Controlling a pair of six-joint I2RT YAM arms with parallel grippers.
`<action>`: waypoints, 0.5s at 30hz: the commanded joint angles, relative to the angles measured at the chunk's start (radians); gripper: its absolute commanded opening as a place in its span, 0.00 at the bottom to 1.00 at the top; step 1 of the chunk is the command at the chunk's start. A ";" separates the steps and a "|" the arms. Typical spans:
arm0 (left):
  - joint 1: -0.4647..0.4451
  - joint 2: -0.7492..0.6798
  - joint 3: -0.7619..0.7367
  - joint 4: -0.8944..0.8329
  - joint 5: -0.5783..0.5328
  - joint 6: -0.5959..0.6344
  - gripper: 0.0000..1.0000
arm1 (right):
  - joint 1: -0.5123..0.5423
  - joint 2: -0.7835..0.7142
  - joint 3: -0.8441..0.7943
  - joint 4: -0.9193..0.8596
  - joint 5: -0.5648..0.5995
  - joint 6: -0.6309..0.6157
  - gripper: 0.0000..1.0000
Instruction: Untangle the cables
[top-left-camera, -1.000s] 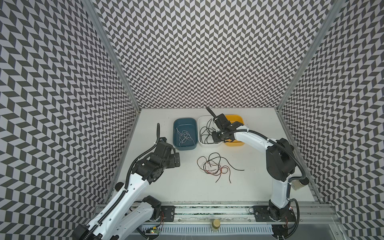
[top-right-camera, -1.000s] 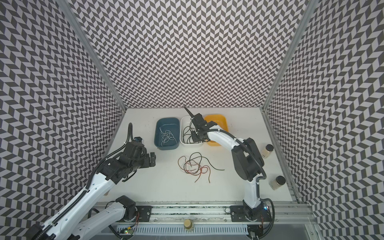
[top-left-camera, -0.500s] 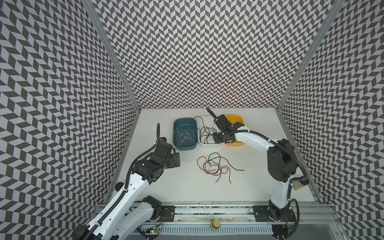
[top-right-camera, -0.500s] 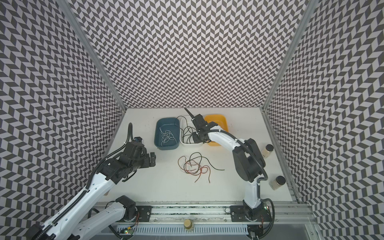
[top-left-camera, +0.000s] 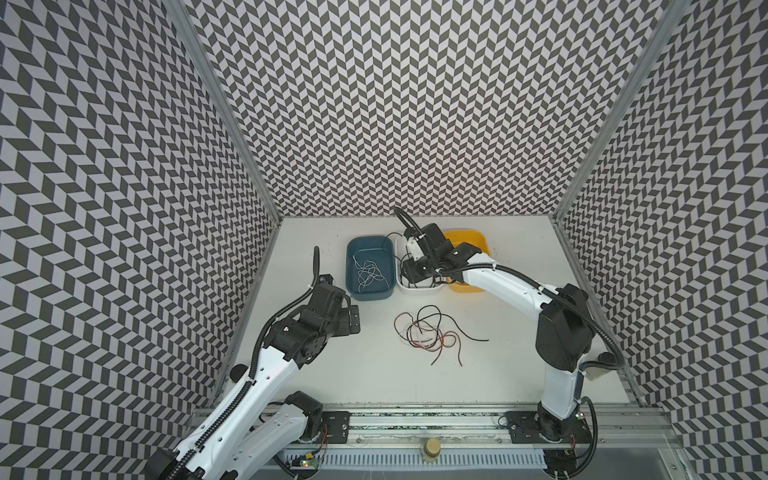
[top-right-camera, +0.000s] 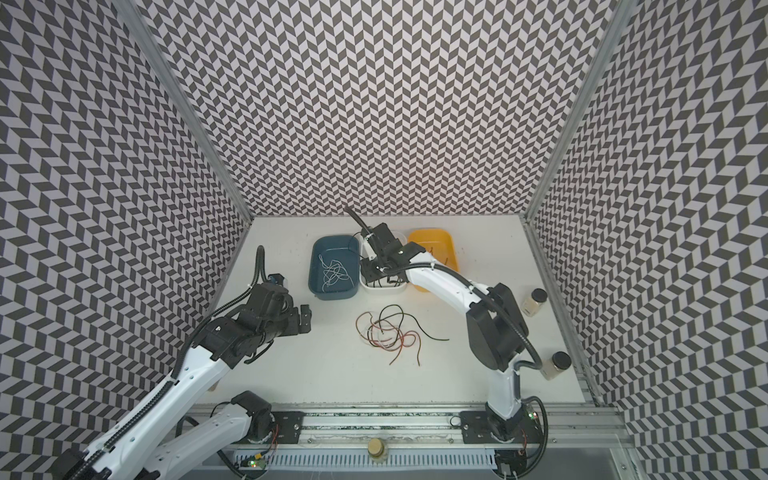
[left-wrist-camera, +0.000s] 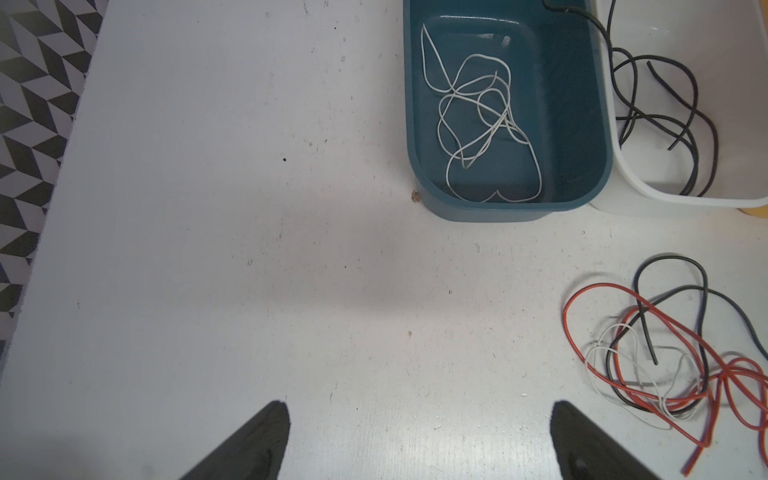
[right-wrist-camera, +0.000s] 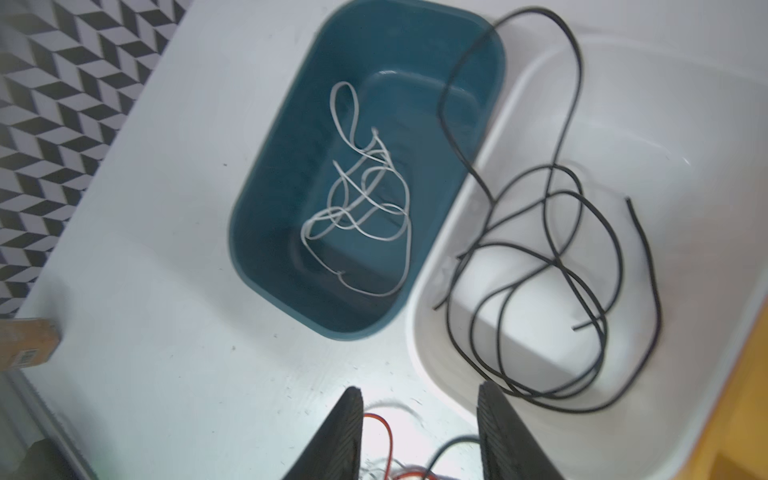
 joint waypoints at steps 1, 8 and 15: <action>-0.004 -0.032 -0.002 -0.012 -0.036 0.009 1.00 | 0.010 0.060 0.053 0.059 0.041 -0.036 0.46; -0.004 -0.029 0.001 -0.014 -0.034 0.010 1.00 | 0.028 0.196 0.203 0.044 0.108 -0.094 0.48; -0.002 -0.043 -0.003 -0.010 -0.038 0.010 1.00 | 0.059 0.301 0.285 0.075 0.279 -0.211 0.48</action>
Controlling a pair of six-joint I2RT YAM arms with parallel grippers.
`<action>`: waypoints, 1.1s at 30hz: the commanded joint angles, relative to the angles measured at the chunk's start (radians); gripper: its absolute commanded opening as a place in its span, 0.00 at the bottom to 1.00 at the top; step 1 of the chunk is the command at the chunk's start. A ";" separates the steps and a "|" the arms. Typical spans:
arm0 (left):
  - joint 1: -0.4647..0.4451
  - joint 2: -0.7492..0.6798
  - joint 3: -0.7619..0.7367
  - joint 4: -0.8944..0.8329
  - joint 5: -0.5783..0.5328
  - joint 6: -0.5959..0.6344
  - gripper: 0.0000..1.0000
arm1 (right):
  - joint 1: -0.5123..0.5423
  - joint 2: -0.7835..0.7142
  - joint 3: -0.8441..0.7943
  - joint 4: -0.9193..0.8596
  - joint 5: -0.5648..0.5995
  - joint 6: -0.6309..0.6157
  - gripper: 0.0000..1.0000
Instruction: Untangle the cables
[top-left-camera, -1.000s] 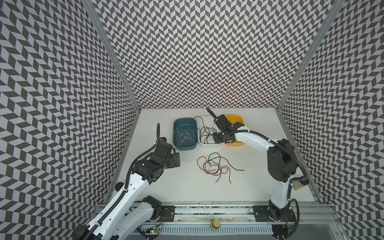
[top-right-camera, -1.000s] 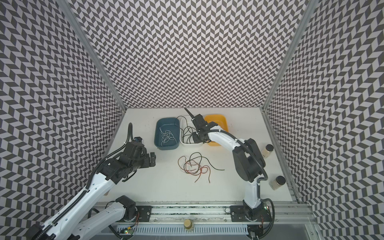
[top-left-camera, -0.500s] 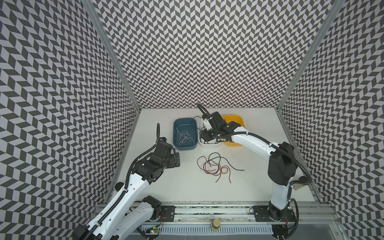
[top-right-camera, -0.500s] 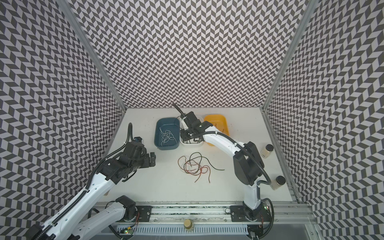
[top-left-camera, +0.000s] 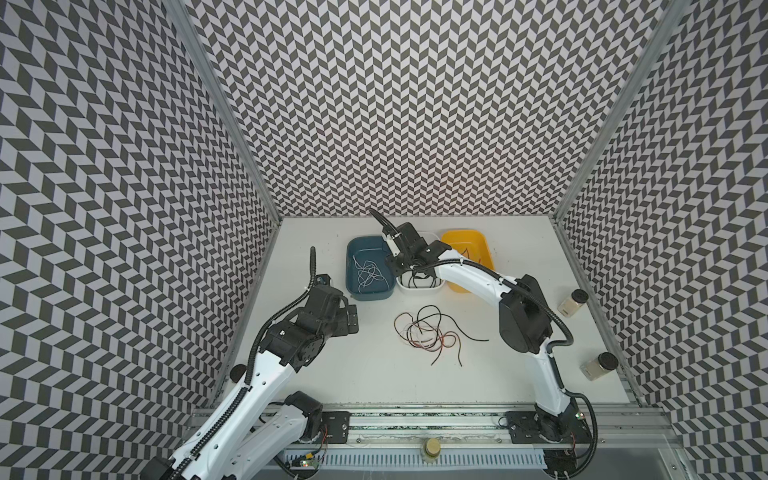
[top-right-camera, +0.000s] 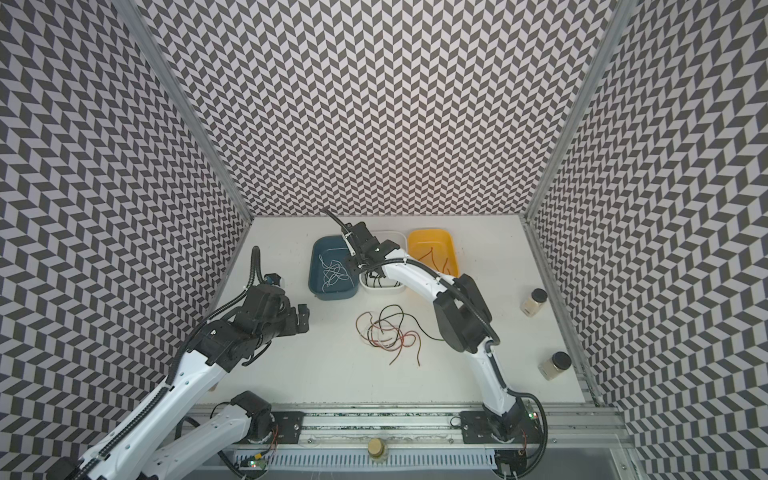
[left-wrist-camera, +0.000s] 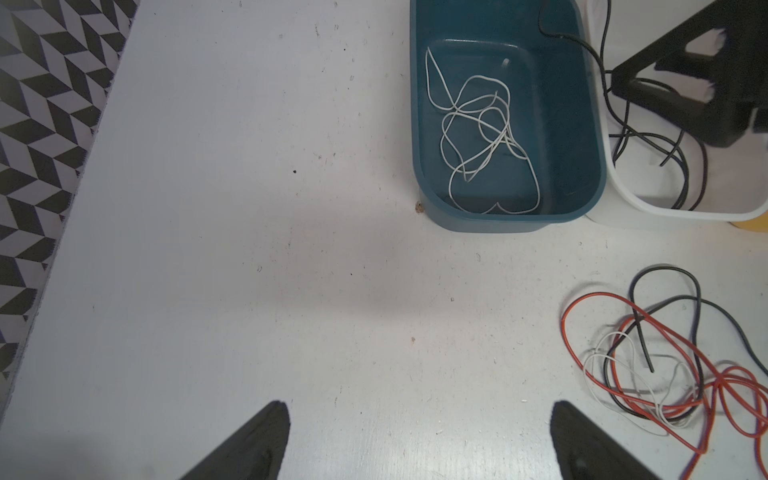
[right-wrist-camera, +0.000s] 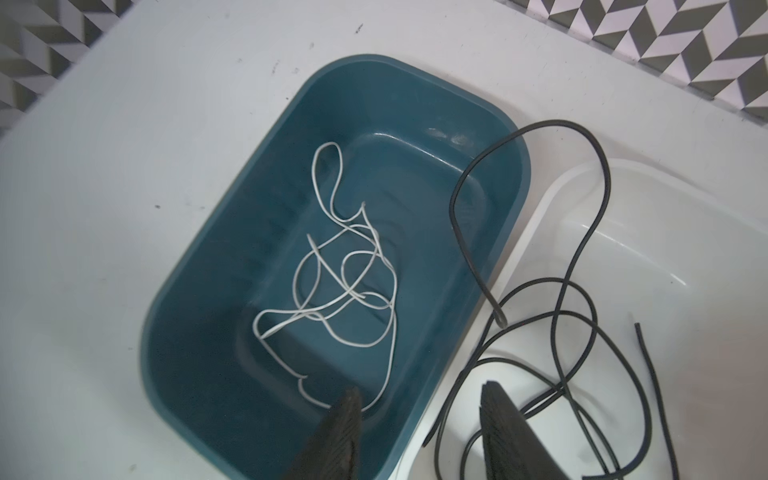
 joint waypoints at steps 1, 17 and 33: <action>-0.002 -0.015 -0.003 -0.010 -0.024 0.010 1.00 | 0.020 0.035 0.032 0.052 0.132 -0.087 0.48; 0.016 -0.013 -0.001 -0.004 -0.002 0.011 1.00 | 0.031 0.170 0.157 0.084 0.278 -0.205 0.39; 0.022 -0.013 -0.002 -0.002 0.005 0.012 1.00 | 0.025 0.271 0.296 0.008 0.251 -0.192 0.29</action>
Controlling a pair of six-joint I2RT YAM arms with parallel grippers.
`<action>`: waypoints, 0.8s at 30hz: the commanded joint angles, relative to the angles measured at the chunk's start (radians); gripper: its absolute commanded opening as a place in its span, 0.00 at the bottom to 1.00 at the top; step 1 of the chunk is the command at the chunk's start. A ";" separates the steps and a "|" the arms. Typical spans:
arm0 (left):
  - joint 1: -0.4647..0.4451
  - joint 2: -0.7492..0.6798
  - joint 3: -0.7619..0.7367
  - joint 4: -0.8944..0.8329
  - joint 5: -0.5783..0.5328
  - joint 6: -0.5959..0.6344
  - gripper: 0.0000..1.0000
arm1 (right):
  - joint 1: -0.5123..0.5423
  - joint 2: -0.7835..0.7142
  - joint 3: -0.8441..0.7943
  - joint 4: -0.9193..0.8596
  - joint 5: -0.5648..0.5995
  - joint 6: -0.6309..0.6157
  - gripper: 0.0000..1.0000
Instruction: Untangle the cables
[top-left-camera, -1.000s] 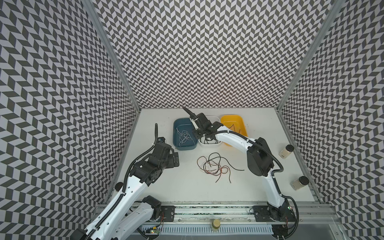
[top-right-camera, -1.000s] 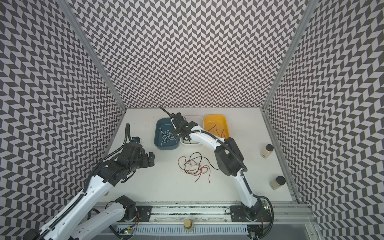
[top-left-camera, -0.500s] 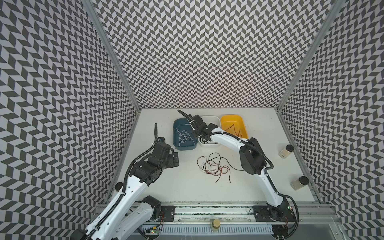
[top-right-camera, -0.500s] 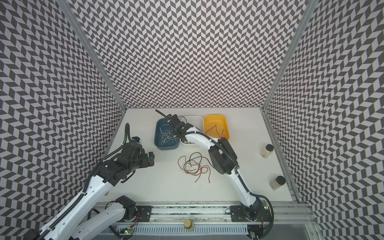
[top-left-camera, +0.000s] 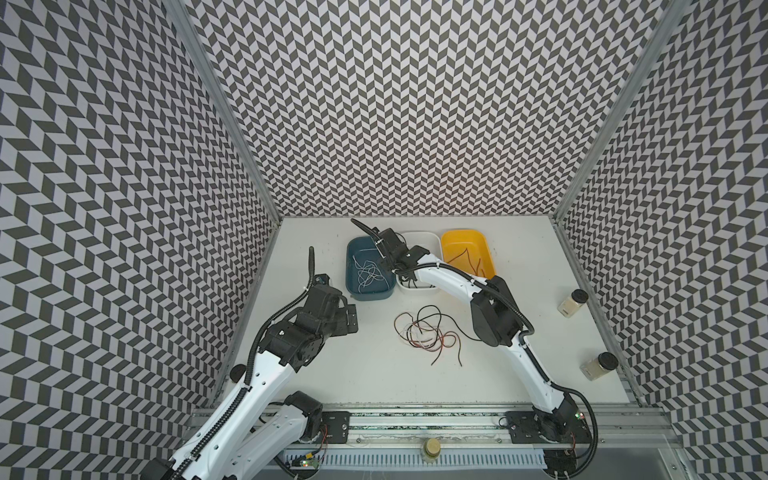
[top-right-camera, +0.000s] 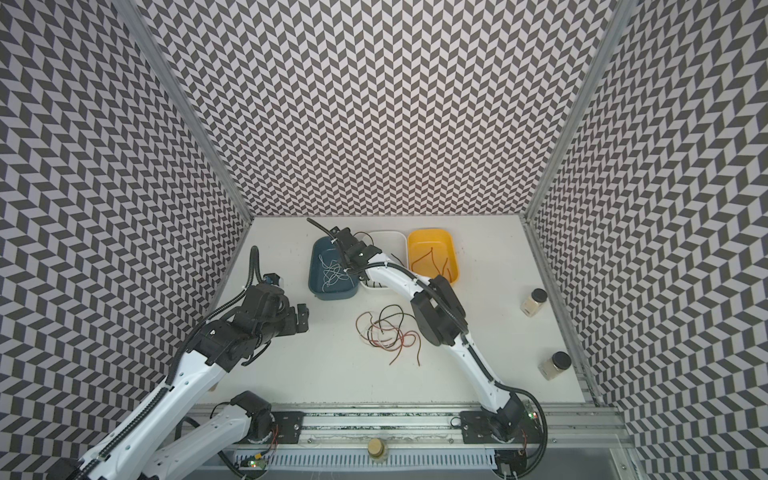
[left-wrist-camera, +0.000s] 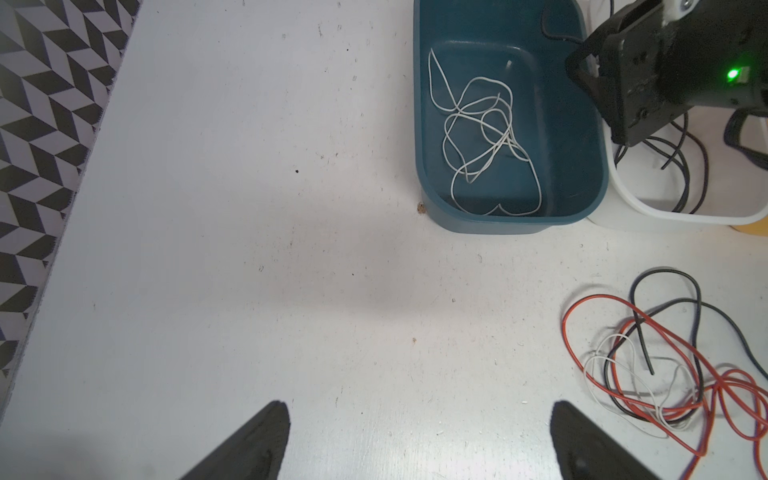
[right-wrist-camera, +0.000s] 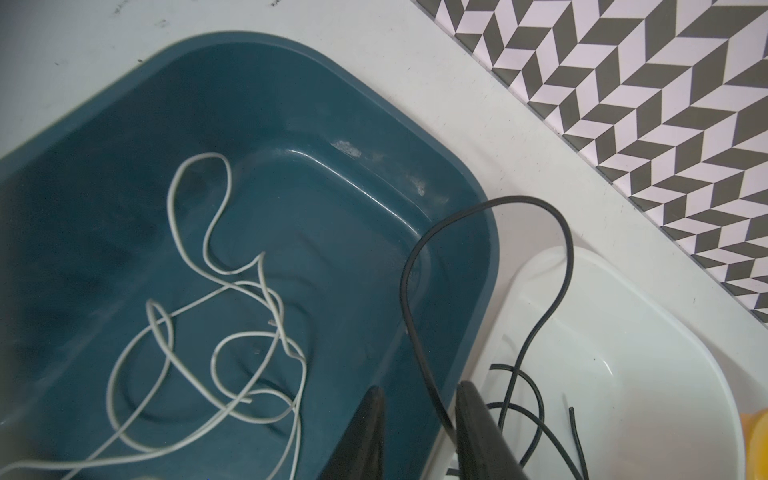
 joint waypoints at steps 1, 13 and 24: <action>0.008 -0.013 -0.002 -0.001 0.002 0.011 1.00 | -0.002 0.027 0.039 -0.010 -0.012 -0.002 0.27; 0.008 -0.013 -0.003 -0.001 0.007 0.013 1.00 | -0.032 0.014 0.030 -0.029 -0.052 0.047 0.07; 0.011 -0.013 -0.003 -0.001 0.006 0.012 1.00 | -0.042 -0.121 -0.121 0.081 -0.024 0.052 0.00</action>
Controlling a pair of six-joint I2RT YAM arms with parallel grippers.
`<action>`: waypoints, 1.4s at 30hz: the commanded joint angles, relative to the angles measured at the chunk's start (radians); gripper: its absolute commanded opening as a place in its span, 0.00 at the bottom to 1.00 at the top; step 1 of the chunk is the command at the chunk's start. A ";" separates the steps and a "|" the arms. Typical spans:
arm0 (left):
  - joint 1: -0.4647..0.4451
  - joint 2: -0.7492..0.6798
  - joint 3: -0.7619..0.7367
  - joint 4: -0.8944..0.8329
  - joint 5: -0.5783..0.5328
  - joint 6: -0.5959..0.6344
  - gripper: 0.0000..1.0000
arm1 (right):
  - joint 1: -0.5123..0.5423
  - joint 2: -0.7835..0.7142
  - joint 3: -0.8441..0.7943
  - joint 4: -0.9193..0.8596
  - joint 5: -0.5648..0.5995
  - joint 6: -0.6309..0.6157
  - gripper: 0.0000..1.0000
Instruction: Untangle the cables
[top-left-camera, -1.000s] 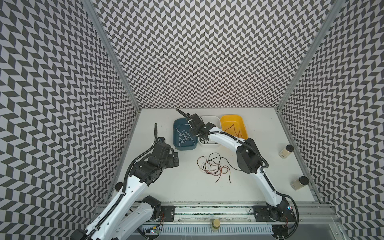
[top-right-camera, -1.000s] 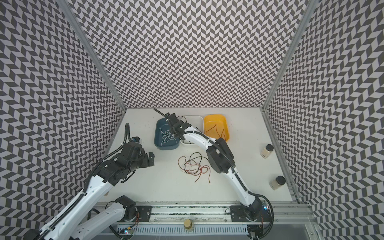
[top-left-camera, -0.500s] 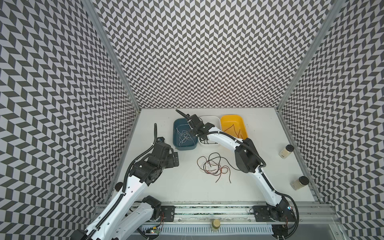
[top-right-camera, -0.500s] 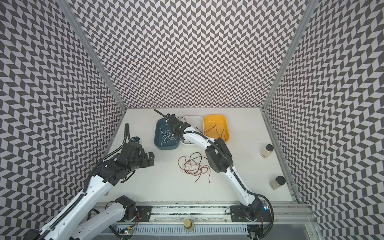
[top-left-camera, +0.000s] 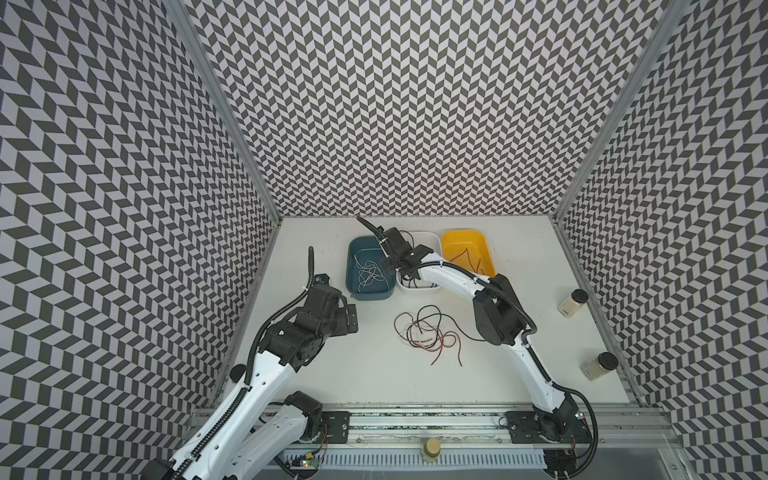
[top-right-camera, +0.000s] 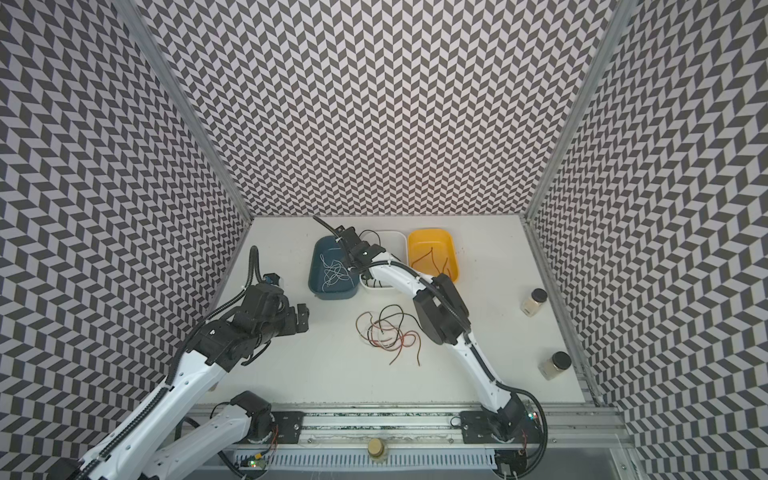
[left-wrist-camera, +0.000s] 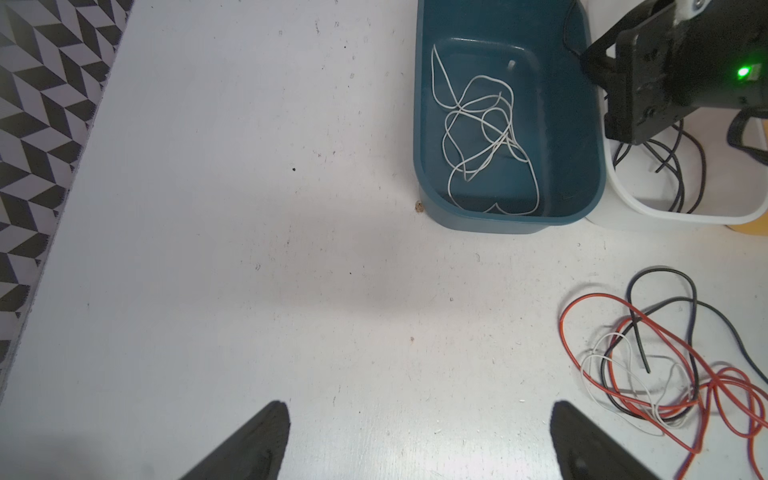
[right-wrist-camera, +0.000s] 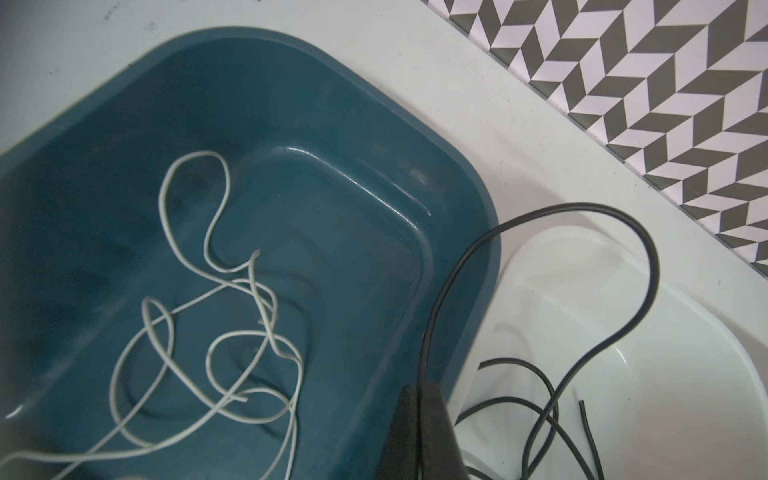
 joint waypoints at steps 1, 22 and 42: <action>0.008 -0.013 -0.002 -0.001 -0.006 0.012 1.00 | -0.012 -0.089 -0.048 0.052 0.016 0.011 0.00; 0.011 -0.005 -0.001 0.000 0.000 0.012 1.00 | -0.129 -0.320 -0.390 0.142 -0.266 0.365 0.00; 0.012 -0.003 -0.001 -0.001 -0.002 0.012 1.00 | -0.153 -0.144 -0.257 -0.119 -0.345 0.368 0.00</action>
